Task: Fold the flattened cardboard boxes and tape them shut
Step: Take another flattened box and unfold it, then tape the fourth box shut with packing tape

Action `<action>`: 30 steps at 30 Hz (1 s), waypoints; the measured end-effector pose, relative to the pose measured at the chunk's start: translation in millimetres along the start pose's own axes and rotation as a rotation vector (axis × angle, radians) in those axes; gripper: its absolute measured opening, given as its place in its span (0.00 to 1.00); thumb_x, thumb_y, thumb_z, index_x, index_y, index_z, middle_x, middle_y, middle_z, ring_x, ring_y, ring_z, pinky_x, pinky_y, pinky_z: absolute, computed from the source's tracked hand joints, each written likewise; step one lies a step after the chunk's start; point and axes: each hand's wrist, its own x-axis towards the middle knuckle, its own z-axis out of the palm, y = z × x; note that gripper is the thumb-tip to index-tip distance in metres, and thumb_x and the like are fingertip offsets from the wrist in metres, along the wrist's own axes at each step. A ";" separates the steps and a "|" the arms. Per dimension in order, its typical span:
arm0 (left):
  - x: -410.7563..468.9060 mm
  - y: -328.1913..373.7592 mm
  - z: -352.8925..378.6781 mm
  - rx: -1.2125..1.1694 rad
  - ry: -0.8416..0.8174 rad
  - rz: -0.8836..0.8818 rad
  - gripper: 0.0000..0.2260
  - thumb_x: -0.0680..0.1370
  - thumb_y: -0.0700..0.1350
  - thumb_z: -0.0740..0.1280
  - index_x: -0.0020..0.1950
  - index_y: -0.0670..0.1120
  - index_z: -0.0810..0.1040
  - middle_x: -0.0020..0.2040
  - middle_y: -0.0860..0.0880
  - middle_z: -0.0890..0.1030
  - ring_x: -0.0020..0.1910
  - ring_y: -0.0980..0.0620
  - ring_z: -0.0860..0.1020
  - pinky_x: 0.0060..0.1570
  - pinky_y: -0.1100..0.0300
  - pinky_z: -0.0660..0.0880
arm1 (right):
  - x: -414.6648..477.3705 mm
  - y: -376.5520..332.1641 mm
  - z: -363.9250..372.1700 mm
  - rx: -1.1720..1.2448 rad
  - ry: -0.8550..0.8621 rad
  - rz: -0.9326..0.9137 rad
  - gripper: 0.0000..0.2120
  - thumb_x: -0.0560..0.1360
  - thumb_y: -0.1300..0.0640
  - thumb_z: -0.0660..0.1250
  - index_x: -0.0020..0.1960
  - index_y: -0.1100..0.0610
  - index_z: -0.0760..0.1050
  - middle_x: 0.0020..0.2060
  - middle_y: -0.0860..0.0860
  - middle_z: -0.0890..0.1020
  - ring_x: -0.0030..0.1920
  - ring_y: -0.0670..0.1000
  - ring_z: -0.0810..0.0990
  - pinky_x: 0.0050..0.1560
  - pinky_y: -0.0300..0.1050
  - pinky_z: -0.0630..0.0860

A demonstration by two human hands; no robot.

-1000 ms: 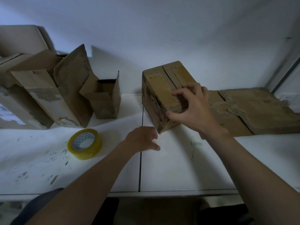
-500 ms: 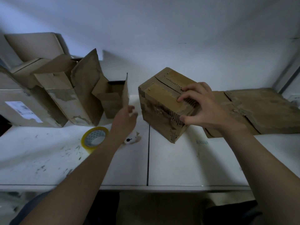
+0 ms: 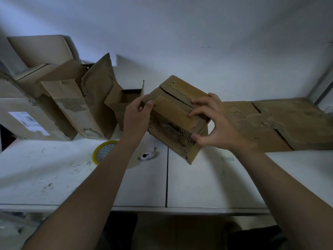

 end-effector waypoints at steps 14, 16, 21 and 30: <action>-0.8 -36.1 26.9 0.181 -0.192 -0.153 0.15 0.81 0.47 0.66 0.67 0.49 0.78 0.58 0.52 0.80 0.59 0.51 0.77 0.55 0.58 0.73 | -11.6 36.2 -2.3 0.120 -0.355 0.342 0.25 0.70 0.56 0.72 0.66 0.44 0.75 0.74 0.40 0.68 0.80 0.44 0.51 0.77 0.49 0.54; -4.3 -40.0 33.0 0.235 -0.237 -0.206 0.17 0.81 0.48 0.66 0.70 0.50 0.75 0.57 0.51 0.80 0.56 0.52 0.77 0.46 0.62 0.71 | -13.2 37.6 0.5 0.131 -0.391 0.379 0.25 0.71 0.60 0.72 0.65 0.42 0.76 0.74 0.38 0.69 0.79 0.41 0.50 0.77 0.47 0.56; -4.0 -44.9 25.2 0.336 -0.309 -0.224 0.18 0.80 0.51 0.66 0.69 0.51 0.74 0.53 0.52 0.77 0.53 0.52 0.76 0.45 0.60 0.71 | -10.0 27.8 3.7 0.065 -0.494 0.432 0.20 0.72 0.51 0.69 0.61 0.38 0.72 0.72 0.37 0.68 0.80 0.44 0.49 0.75 0.60 0.61; -13.8 -44.0 -9.2 0.392 -0.403 -0.169 0.13 0.82 0.53 0.65 0.62 0.50 0.81 0.53 0.52 0.82 0.51 0.53 0.81 0.47 0.59 0.75 | 10.9 -16.0 40.7 -0.522 -0.606 0.426 0.34 0.75 0.25 0.54 0.78 0.31 0.52 0.81 0.42 0.49 0.80 0.65 0.45 0.72 0.75 0.37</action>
